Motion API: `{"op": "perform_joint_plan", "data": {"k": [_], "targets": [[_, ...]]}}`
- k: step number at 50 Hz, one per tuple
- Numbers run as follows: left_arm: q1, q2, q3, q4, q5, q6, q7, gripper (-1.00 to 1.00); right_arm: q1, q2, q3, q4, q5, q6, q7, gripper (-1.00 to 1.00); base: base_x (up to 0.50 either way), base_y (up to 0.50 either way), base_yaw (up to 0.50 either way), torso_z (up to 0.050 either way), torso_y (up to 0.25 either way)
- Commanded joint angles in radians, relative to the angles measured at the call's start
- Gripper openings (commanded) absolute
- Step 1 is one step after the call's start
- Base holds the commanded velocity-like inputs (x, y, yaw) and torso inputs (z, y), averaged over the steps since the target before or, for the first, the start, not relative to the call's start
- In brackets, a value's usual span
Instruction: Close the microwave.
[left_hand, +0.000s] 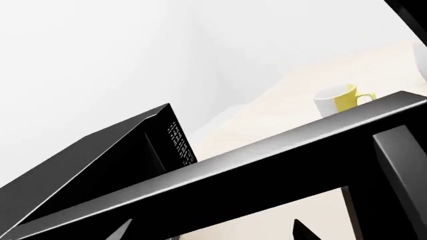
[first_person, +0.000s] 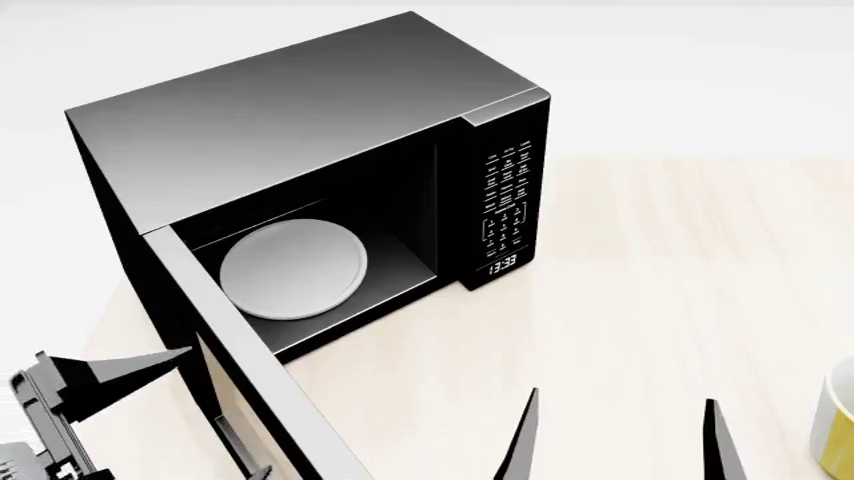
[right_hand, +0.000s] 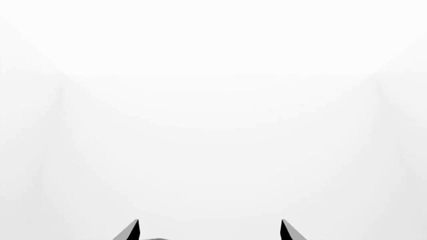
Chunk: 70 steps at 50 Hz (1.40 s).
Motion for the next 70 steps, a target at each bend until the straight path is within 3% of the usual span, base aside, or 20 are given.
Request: {"op": "perform_joint_plan", "data": {"k": [1,70], "targets": [[-0.021,0.070,0.015,-0.065,0.032,0.048,0.008,1.00,0.002,-0.003,0.004,0.005,-0.007,0.000,-0.008,1.00,0.00,0.00,0.00,0.000,0.000],[-0.154,0.247,0.060,-0.283,0.122,0.128,-0.074,1.00,0.013,0.024,-0.016,0.018,0.003,-0.001,0.023,1.00,0.00,0.00,0.00,0.000,0.000]]}}
